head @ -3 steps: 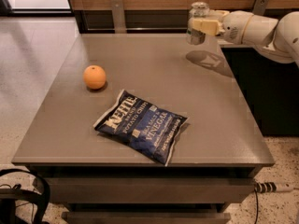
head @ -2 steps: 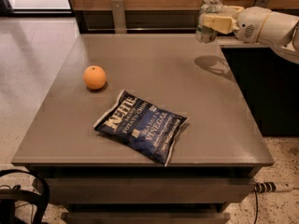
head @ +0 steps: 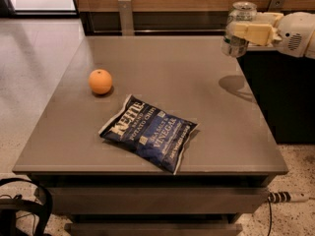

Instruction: Move 7up can near blue chip bag

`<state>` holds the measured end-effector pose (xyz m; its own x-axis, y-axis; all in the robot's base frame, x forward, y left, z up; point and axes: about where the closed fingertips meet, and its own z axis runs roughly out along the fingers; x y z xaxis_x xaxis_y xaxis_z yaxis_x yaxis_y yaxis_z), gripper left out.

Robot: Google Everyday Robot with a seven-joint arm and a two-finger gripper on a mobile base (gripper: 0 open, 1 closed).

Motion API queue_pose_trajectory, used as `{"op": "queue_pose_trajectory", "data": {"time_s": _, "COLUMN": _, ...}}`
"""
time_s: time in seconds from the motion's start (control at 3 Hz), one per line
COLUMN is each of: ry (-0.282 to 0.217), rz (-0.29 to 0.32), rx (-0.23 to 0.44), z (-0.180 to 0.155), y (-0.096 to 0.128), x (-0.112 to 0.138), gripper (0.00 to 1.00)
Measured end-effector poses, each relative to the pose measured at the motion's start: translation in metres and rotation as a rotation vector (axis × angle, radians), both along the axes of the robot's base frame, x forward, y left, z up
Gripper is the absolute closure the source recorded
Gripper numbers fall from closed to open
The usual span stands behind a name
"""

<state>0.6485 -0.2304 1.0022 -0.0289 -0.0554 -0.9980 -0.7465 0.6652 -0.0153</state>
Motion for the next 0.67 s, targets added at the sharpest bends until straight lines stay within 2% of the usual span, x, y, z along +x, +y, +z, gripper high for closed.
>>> {"op": "queue_pose_trajectory", "data": {"time_s": 0.33, "ry": 0.044, "rz": 0.018, "rx": -0.012, "z": -0.01, "y": 0.003, "x": -0.045, "gripper": 1.0}}
{"op": "queue_pose_trajectory", "data": {"time_s": 0.67, "ry": 0.068, "rz": 0.064, "rx": 0.018, "z": -0.042, "y": 0.016, "x": -0.095, "gripper": 1.0}}
